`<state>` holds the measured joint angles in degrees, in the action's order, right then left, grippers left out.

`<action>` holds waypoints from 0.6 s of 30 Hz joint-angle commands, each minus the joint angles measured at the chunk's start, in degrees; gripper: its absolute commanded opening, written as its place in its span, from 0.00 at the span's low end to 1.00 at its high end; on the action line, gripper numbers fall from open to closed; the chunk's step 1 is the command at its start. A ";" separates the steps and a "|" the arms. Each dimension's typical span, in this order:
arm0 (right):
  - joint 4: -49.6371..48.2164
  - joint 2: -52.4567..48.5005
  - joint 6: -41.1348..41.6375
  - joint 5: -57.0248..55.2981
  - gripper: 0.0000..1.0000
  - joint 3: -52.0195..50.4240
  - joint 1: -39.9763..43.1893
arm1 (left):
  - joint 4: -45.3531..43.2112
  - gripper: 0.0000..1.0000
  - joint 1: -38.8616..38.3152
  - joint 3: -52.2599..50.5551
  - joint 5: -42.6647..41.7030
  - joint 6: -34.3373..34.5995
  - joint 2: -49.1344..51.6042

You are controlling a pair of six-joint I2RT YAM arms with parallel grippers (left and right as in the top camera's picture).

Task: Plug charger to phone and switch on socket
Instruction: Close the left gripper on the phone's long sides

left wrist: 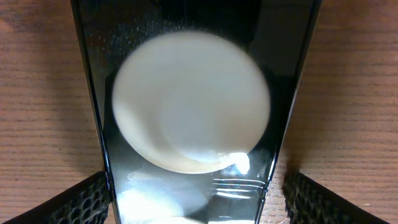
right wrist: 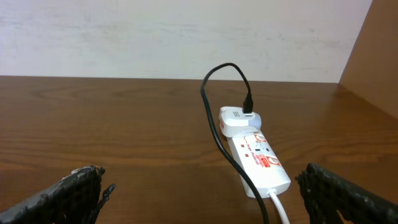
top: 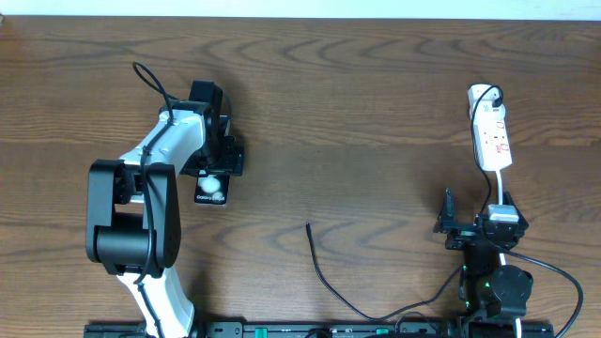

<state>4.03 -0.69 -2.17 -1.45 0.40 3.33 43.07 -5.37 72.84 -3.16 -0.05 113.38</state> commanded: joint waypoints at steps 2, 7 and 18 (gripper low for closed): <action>0.24 0.31 -0.46 0.15 0.99 -0.09 0.33 | -0.11 0.86 0.15 -1.44 2.54 -0.37 2.43; 0.24 0.31 -0.46 0.15 0.99 -0.09 0.33 | -0.11 0.82 0.15 -1.44 2.54 -0.37 2.43; 0.24 0.31 -0.46 0.15 0.99 -0.09 0.33 | -0.09 0.80 0.15 -1.44 2.54 -0.37 2.43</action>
<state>4.03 -0.69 -2.17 -1.45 0.40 3.33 43.03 -5.37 72.84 -3.11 -0.05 113.38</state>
